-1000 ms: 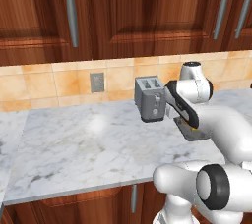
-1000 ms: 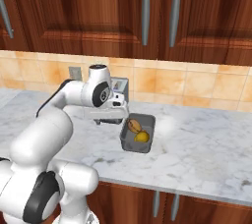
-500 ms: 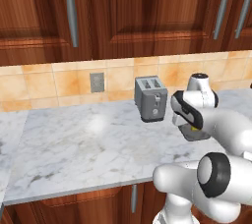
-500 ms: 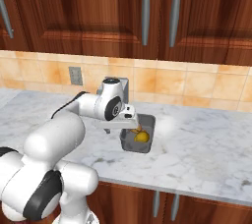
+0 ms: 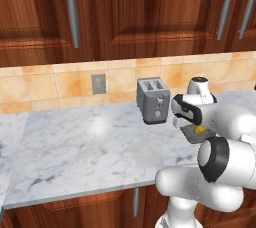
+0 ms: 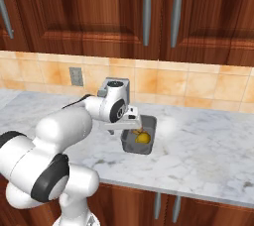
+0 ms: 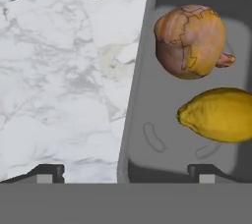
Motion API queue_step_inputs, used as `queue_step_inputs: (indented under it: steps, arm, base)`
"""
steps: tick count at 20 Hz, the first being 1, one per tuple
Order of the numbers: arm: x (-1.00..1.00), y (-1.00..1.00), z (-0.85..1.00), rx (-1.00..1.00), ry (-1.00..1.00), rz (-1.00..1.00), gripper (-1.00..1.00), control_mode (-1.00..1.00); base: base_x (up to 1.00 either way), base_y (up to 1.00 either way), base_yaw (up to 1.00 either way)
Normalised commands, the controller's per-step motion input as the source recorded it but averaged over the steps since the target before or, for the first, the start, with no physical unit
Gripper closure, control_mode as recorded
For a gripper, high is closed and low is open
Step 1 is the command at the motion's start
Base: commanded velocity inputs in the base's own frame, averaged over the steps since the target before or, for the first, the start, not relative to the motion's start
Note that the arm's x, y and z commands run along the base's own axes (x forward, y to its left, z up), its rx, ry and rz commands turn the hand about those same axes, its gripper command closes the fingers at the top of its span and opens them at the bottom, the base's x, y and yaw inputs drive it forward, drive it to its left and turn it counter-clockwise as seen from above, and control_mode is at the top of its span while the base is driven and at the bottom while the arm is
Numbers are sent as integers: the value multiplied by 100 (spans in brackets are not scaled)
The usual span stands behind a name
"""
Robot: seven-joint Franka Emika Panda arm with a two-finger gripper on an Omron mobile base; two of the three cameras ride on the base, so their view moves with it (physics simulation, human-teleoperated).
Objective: Place the tupperware on the top shelf of the fridge. Make space for the tupperware among the existing items by rearranging them on the shelves if needed. Close the fridge door when finished.
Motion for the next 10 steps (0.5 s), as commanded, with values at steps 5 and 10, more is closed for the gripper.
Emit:
queue_step_inputs:
  steps: [5, 10]
  arm:
    - [22, 0, -29, 0, 0, 2, -100, -100]
    - [19, 0, -27, 0, 0, 2, -100, -100]
  base:
    - [0, 0, 0]
    - [0, 0, 0]
